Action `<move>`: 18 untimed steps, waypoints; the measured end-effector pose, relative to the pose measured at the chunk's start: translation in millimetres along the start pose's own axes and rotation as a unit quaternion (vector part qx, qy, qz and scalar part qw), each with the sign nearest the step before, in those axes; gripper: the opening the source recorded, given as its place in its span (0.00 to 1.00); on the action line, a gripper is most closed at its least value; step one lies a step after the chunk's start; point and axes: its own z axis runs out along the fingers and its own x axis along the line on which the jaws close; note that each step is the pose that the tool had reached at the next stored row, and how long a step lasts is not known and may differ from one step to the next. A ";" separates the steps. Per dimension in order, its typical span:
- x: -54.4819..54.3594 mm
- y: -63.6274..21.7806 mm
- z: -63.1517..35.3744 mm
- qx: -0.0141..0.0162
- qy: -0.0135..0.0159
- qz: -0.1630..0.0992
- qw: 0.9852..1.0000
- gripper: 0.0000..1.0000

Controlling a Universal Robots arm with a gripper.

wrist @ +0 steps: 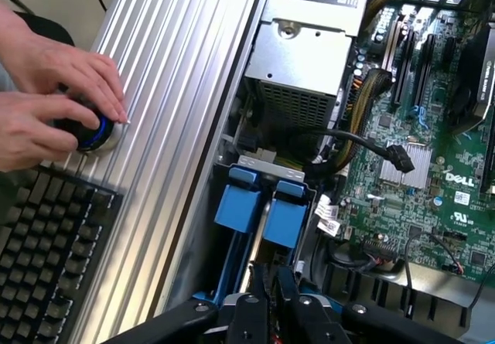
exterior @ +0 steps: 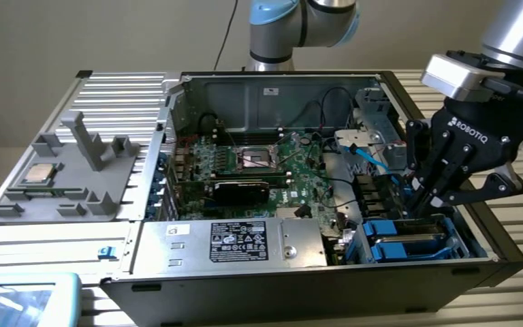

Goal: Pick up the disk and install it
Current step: 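Insert the first disk wire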

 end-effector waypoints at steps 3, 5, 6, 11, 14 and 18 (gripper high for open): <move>1.5 0.2 1.1 0.000 -0.003 0.001 1.000 0.16; 2.8 0.1 1.6 -0.001 -0.003 0.001 1.000 0.16; 3.0 -0.1 1.9 -0.001 -0.003 0.001 1.000 0.16; 4.0 -2.8 2.1 -0.003 -0.004 0.004 1.000 0.16; 4.1 -3.7 2.7 -0.005 -0.006 0.008 1.000 0.16; 4.3 -4.5 3.4 -0.011 -0.008 0.014 1.000 0.16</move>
